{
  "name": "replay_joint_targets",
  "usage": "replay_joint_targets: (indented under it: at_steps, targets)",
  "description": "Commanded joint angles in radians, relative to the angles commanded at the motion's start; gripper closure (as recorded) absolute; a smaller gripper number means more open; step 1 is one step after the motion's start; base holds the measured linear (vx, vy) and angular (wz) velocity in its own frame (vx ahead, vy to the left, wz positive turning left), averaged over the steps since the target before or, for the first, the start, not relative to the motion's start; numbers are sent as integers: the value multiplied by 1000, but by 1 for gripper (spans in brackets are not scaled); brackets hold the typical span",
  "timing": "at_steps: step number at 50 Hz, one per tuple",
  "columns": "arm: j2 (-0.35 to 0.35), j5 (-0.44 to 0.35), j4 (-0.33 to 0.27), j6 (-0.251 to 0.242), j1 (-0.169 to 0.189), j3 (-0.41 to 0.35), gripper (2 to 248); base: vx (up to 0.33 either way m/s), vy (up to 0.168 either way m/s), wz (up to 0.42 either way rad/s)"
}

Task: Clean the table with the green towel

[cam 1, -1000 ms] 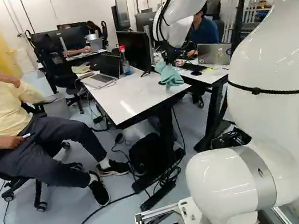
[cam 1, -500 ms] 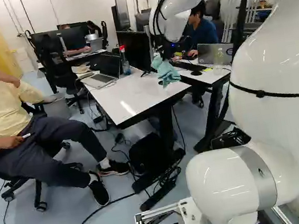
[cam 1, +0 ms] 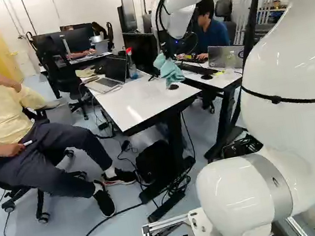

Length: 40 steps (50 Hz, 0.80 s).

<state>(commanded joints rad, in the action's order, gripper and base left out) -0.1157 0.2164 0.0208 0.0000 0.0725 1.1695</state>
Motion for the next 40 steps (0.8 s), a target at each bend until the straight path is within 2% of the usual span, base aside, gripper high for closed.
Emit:
replay_joint_targets:
  at_steps: [40]
  targets:
    - [-31,124,0,0,-52,35,222,0,0,0]
